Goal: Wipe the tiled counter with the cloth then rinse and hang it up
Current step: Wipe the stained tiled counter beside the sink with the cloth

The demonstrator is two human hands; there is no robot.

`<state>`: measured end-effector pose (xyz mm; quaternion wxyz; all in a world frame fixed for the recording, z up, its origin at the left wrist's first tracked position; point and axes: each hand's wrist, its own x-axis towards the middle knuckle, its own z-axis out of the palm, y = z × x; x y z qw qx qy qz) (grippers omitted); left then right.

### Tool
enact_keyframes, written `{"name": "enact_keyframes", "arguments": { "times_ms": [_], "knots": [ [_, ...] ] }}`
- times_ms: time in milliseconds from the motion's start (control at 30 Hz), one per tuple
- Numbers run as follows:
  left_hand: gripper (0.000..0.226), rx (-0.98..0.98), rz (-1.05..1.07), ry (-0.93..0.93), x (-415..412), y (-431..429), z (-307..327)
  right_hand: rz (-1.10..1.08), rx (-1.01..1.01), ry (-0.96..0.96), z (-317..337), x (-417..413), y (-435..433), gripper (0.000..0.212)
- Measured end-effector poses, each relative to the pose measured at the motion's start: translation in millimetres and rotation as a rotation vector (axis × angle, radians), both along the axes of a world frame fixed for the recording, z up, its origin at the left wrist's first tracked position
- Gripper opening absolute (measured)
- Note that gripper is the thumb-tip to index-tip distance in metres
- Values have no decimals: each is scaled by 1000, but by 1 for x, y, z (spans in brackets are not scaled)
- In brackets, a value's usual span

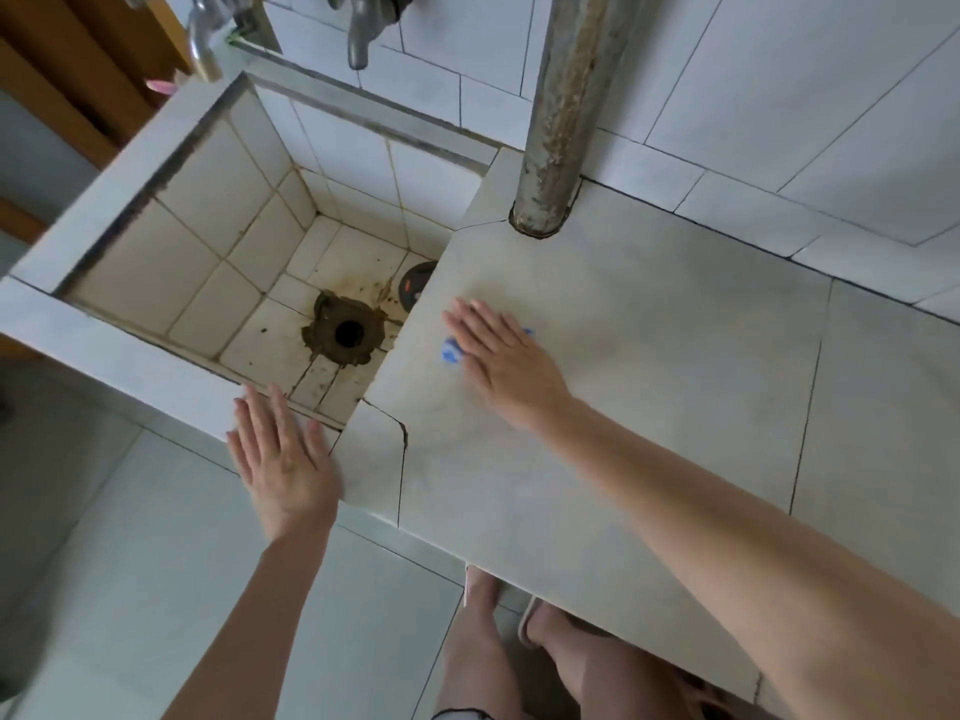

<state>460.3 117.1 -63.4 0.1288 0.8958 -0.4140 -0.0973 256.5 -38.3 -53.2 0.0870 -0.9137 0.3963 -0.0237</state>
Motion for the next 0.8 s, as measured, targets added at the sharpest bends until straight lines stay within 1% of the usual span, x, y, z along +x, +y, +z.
{"name": "enact_keyframes", "arguments": {
  "times_ms": [100, 167, 200, 233, 300, 367, 467, 500, 567, 633, 700, 733, 800],
  "knots": [
    [58, -7, 2, -5, 0, -1, -1, -203, 63, 46, 2, 7, -47, 54],
    [57, -12, 5, -9, 0, -1, -1, -282, 70, 38, 0, 14, -51, 54],
    [57, -14, 5, -10, 0, 0, 0, -287, 49, 15, -2, 20, -43, 56],
    [58, -14, 4, -8, 0, 0, 0, -249, 19, -8, -3, 27, -29, 59],
    [59, -7, -7, 0, 0, 0, 2, -80, -22, -52, -7, 43, 12, 55],
    [59, -12, -36, 19, 2, 1, 3, 131, -18, -65, -9, 52, 60, 53],
    [55, -41, -68, 49, 10, 6, 5, 399, 48, -37, -2, 45, 121, 55],
    [55, -51, -72, 47, 12, 7, 4, 464, 62, -16, -1, 39, 129, 56],
    [55, -69, -66, 38, 11, 8, 5, 521, 50, -20, -2, 35, 121, 54],
    [56, -78, -37, 38, 8, 6, 5, 475, 31, 31, -5, 41, 88, 50],
    [54, -76, -4, 49, 7, 6, 5, 321, 16, 59, -3, 47, 39, 51],
    [53, -72, 9, 62, 6, 7, 5, 240, 24, 27, -2, 47, 14, 50],
    [53, -67, 4, 70, 8, 9, 5, 81, 85, 13, 2, 45, -26, 50]
  ]
}}
